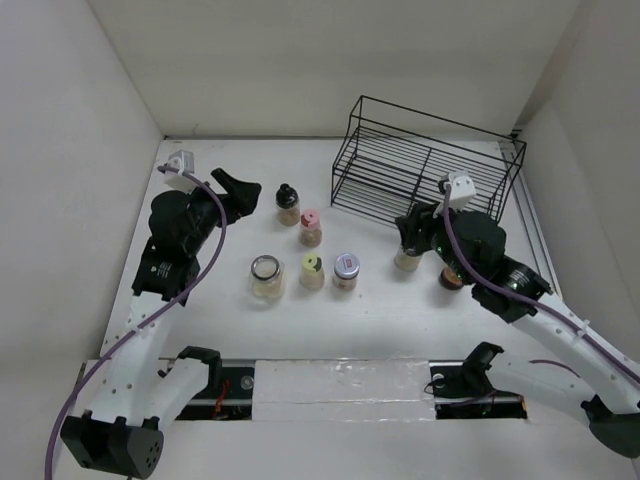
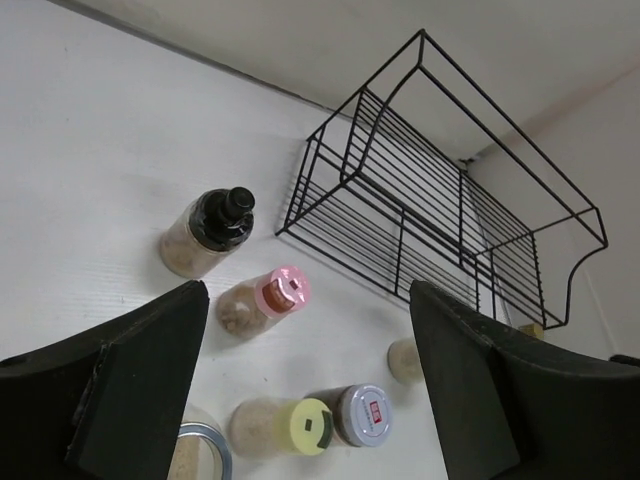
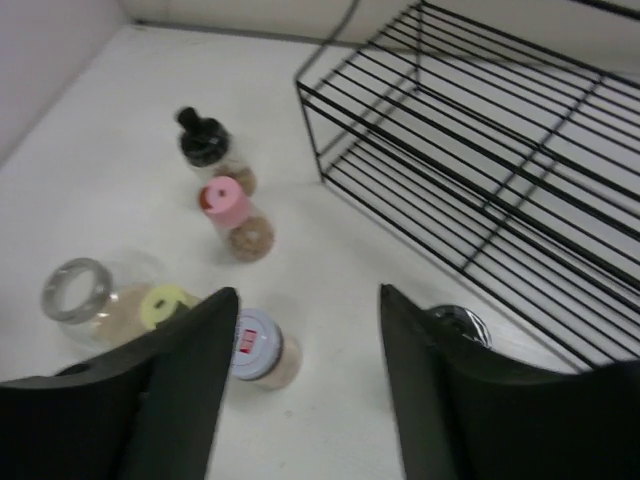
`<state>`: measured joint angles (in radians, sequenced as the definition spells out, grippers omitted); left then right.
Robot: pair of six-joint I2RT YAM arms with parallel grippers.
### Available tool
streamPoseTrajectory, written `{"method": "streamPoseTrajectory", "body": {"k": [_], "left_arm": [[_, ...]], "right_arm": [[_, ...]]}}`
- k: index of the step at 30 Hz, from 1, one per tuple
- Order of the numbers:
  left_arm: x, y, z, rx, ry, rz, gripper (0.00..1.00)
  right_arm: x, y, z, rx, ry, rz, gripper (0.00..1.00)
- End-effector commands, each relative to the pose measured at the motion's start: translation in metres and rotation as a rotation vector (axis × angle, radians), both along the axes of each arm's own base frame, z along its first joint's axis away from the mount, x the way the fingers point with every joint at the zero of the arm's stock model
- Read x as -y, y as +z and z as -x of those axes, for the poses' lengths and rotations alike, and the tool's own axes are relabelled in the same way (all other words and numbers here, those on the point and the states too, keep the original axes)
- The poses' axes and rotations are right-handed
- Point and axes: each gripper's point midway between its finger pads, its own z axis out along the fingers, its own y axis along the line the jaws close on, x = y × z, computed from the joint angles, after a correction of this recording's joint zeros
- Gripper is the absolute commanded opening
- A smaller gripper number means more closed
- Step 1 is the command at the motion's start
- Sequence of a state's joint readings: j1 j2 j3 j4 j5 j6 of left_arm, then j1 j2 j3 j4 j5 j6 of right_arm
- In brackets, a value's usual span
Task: Organize the condiment bottles
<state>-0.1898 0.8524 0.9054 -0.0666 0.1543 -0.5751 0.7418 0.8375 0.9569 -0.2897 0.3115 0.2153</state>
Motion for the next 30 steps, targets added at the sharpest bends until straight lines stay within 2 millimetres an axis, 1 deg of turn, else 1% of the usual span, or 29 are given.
{"method": "streamPoseTrajectory", "body": {"k": [1, 2, 3, 4, 5, 6, 7, 8, 9, 10, 11, 12, 13, 14, 15, 16, 17, 18, 19, 20, 21, 22, 23, 24, 26, 27, 28, 29, 30], "left_arm": [[0.012, 0.011, 0.006, 0.054, -0.089, -0.022, 0.77], [0.014, 0.011, 0.008, 0.059, -0.104, -0.032, 0.71], [0.018, 0.011, 0.01, 0.062, -0.134, -0.037, 0.55], [0.018, 0.007, 0.012, 0.058, -0.134, -0.038, 0.47], [0.02, 0.003, 0.013, 0.049, -0.15, -0.037, 0.34], [0.021, -0.004, 0.017, 0.043, -0.165, -0.045, 0.21], [0.025, 0.0, 0.021, 0.069, -0.19, -0.039, 0.15], [0.026, 0.0, 0.022, 0.073, -0.203, -0.046, 0.11], [0.028, -0.002, 0.024, 0.073, -0.214, -0.044, 0.11], [0.035, -0.002, 0.027, 0.079, -0.225, -0.059, 0.11], [0.036, 0.004, 0.031, 0.093, -0.225, -0.074, 0.15], [0.038, 0.003, 0.032, 0.1, -0.238, -0.089, 0.28], [0.038, 0.006, 0.034, 0.113, -0.239, -0.097, 0.36], [0.036, 0.007, 0.037, 0.116, -0.227, -0.099, 0.44], [0.034, 0.011, 0.039, 0.125, -0.219, -0.111, 0.5], [0.033, 0.015, 0.042, 0.14, -0.216, -0.122, 0.58], [0.03, 0.019, 0.045, 0.15, -0.202, -0.122, 0.6], [0.028, 0.019, 0.044, 0.15, -0.19, -0.123, 0.61], [0.027, 0.022, 0.046, 0.162, -0.188, -0.121, 0.61], [0.027, 0.022, 0.046, 0.162, -0.188, -0.121, 0.63], [0.027, 0.025, 0.049, 0.172, -0.188, -0.119, 0.63], [0.027, 0.025, 0.049, 0.172, -0.188, -0.119, 0.63], [0.029, 0.025, 0.05, 0.173, -0.201, -0.117, 0.63], [0.031, 0.024, 0.049, 0.172, -0.213, -0.116, 0.63], [0.033, 0.021, 0.047, 0.162, -0.223, -0.117, 0.63], [0.033, 0.021, 0.047, 0.162, -0.224, -0.117, 0.63], [0.033, 0.024, 0.047, 0.171, -0.223, -0.115, 0.63], [0.033, 0.024, 0.047, 0.171, -0.223, -0.115, 0.63], [0.035, 0.024, 0.048, 0.172, -0.232, -0.114, 0.63]], "right_arm": [[0.031, -0.026, -0.011, -0.073, -0.221, 0.027, 0.57], [0.034, -0.035, -0.013, -0.104, -0.265, 0.023, 0.27], [0.044, -0.039, -0.013, -0.115, -0.315, 0.038, 0.19], [0.046, -0.044, -0.014, -0.124, -0.332, 0.058, 0.14], [0.047, -0.044, -0.016, -0.136, -0.358, 0.04, 0.11], [0.052, -0.043, -0.015, -0.143, -0.389, 0.029, 0.11], [0.065, -0.055, -0.012, -0.172, -0.455, 0.071, 0.11], [0.072, -0.054, -0.01, -0.181, -0.496, 0.06, 0.17], [0.077, -0.052, -0.009, -0.192, -0.546, 0.017, 0.4], [0.09, -0.057, -0.003, -0.202, -0.594, 0.045, 0.54], [0.097, -0.059, -0.002, -0.206, -0.624, 0.052, 0.7], [0.103, -0.064, 0.002, -0.209, -0.646, 0.058, 0.92], [0.109, -0.068, 0.003, -0.218, -0.673, 0.036, 0.97], [0.116, -0.077, 0.002, -0.248, -0.693, 0.033, 0.98], [0.12, -0.092, 0.003, -0.282, -0.697, 0.052, 0.98], [0.122, -0.099, 0.002, -0.3, -0.698, 0.046, 0.98], [0.126, -0.107, 0.0, -0.329, -0.709, 0.022, 0.98], [0.129, -0.115, 0.0, -0.346, -0.731, 0.027, 0.98], [0.132, -0.126, 0.002, -0.368, -0.74, 0.031, 0.98], [0.131, -0.131, 0.003, -0.389, -0.756, 0.019, 0.98], [0.145, -0.132, 0.008, -0.381, -0.822, 0.048, 0.98], [0.15, -0.131, 0.008, -0.367, -0.854, 0.049, 1.0], [0.158, -0.135, 0.01, -0.363, -0.877, 0.084, 1.0], [0.16, -0.131, 0.005, -0.35, -0.885, 0.065, 1.0], [0.161, -0.138, -0.001, -0.364, -0.865, 0.059, 1.0], [0.162, -0.138, -0.001, -0.364, -0.861, 0.067, 1.0], [0.164, -0.143, -0.004, -0.369, -0.87, 0.067, 1.0], [0.163, -0.144, -0.004, -0.374, -0.863, 0.064, 1.0], [0.167, -0.148, -0.005, -0.381, -0.875, 0.079, 1.0]]}}
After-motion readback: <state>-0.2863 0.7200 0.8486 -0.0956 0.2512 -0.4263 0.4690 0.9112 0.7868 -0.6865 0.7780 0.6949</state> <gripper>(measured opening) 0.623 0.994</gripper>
